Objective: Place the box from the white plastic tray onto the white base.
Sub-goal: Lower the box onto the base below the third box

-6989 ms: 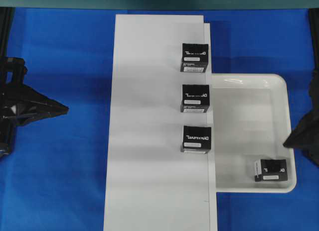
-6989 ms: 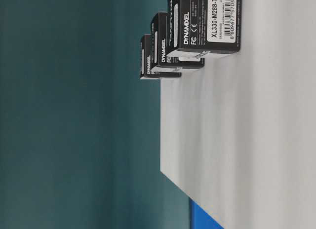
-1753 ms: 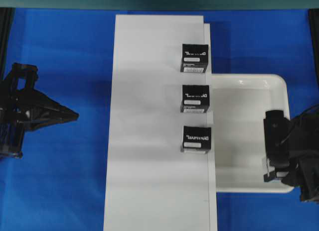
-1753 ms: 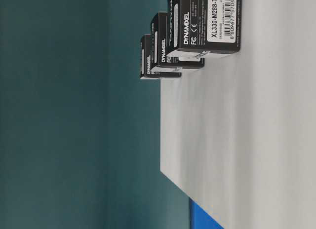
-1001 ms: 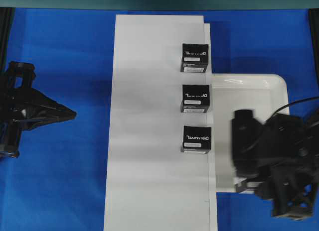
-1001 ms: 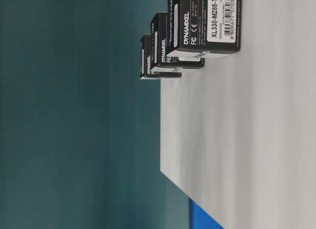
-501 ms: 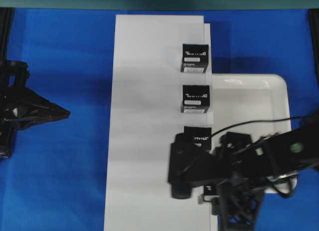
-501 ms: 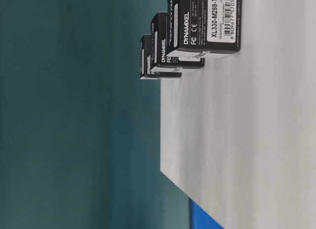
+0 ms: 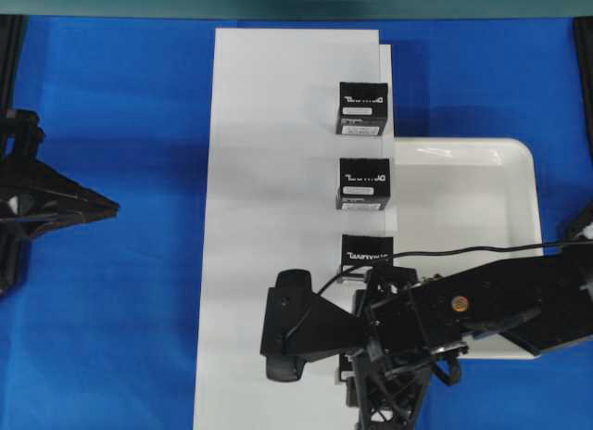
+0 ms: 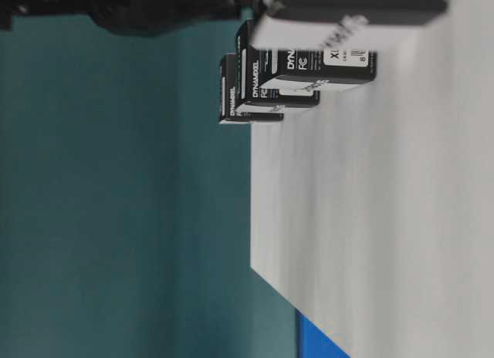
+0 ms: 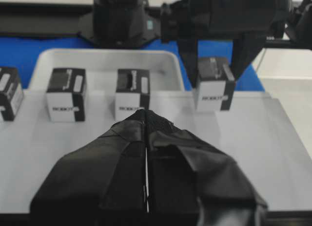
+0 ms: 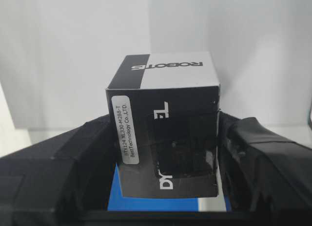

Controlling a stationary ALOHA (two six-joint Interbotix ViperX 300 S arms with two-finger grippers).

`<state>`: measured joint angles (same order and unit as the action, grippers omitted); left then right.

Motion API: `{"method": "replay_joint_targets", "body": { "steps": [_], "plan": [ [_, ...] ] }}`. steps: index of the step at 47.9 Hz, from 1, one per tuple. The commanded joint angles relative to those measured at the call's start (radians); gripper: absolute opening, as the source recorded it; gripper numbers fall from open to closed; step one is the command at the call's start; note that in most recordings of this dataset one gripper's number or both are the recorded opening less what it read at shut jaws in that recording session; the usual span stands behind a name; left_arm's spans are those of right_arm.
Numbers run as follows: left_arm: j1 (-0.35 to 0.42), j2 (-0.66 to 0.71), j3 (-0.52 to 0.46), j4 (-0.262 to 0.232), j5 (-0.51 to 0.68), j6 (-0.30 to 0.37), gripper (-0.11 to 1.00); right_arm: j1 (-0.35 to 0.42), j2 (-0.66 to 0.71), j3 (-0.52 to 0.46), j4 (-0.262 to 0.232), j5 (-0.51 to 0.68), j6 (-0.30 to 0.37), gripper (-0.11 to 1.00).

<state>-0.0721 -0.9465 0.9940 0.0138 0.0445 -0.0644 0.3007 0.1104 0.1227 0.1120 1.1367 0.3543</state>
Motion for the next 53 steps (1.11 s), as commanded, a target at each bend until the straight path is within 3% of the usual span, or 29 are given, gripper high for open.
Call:
{"method": "replay_joint_targets", "body": {
  "steps": [1, 53],
  "plan": [
    [-0.011, 0.003, -0.021, 0.002, 0.000, 0.000, -0.05, -0.008, 0.026, -0.003, -0.003, -0.011, 0.000, 0.61],
    [-0.028, -0.032, -0.023, 0.002, 0.028, -0.002, -0.05, -0.020, 0.031, 0.072, -0.021, -0.052, -0.006, 0.61]
  ]
}}
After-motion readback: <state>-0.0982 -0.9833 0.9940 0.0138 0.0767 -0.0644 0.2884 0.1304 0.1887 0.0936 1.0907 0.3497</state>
